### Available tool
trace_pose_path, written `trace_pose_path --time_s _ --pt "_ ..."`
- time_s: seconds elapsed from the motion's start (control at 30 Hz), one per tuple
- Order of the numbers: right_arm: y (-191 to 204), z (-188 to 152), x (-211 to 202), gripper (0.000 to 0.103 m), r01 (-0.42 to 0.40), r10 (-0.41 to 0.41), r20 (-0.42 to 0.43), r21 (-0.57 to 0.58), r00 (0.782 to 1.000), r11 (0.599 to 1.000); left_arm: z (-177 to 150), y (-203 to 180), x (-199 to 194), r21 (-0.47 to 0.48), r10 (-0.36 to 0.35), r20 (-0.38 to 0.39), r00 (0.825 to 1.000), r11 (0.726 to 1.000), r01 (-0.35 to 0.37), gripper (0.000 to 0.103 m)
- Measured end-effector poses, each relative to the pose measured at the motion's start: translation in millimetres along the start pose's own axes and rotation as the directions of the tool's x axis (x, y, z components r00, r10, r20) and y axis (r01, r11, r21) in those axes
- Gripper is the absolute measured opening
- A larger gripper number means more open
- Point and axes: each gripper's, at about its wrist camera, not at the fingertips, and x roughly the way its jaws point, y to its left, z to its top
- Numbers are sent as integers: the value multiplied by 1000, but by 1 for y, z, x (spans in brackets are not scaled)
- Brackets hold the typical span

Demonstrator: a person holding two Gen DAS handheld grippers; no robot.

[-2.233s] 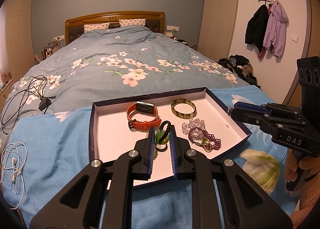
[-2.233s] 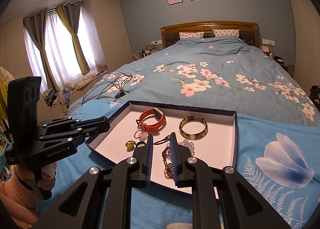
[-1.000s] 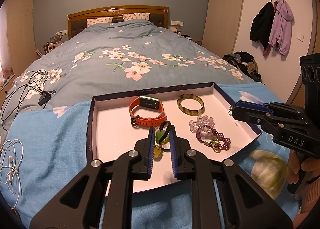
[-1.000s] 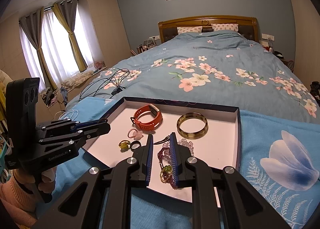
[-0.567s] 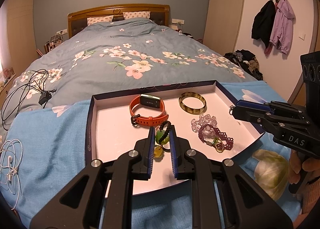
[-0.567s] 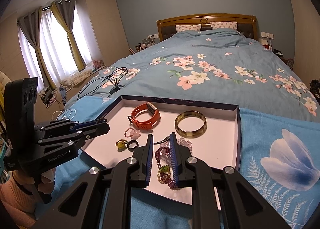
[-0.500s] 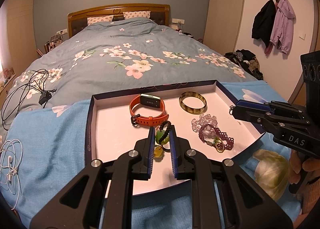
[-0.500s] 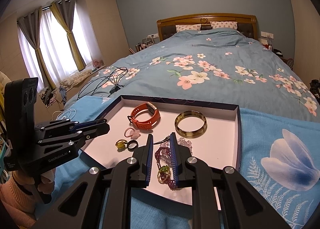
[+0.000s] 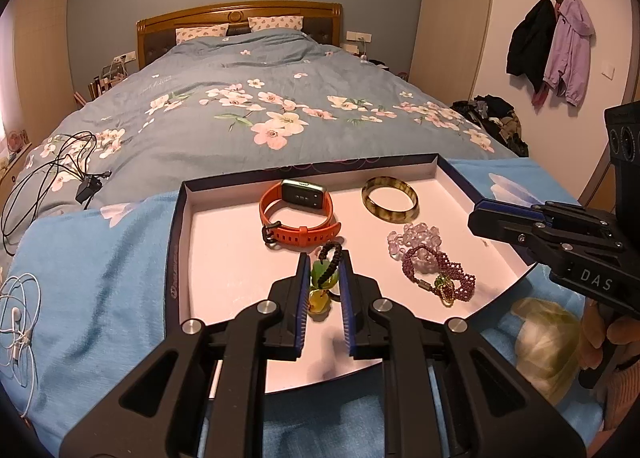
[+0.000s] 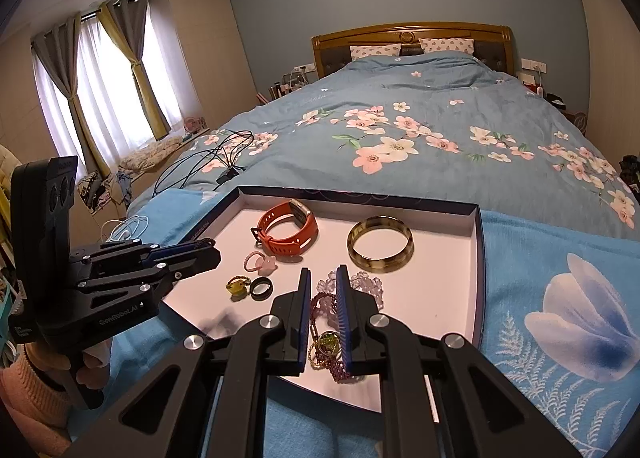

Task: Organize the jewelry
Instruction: 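Lower the green ring into the tray with the left tool while the right tool releases the silver ring, then open the left tool to release the green ring beside the small rings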

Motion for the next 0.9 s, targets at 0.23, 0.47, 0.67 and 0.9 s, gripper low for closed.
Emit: trace_pose_path --time_s 0.23,0.47,0.67,0.9 --pt "-1 -1 3 11 -1 1 -12 4 1000 1000 -2 0 9 -5 3 -27 1000 1000 -3 14" --pt "-1 -1 4 11 -1 1 -21 7 1000 1000 -3 -1 15 -5 13 -40 999 1000 -13 15" --pt "-2 -1 5 12 2 -2 -27 12 1000 1000 -4 -2 18 -4 17 -49 999 1000 -17 15" --pt "-2 -3 5 12 8 -8 -29 17 1000 1000 -4 -2 18 -4 22 -45 999 1000 -22 27"
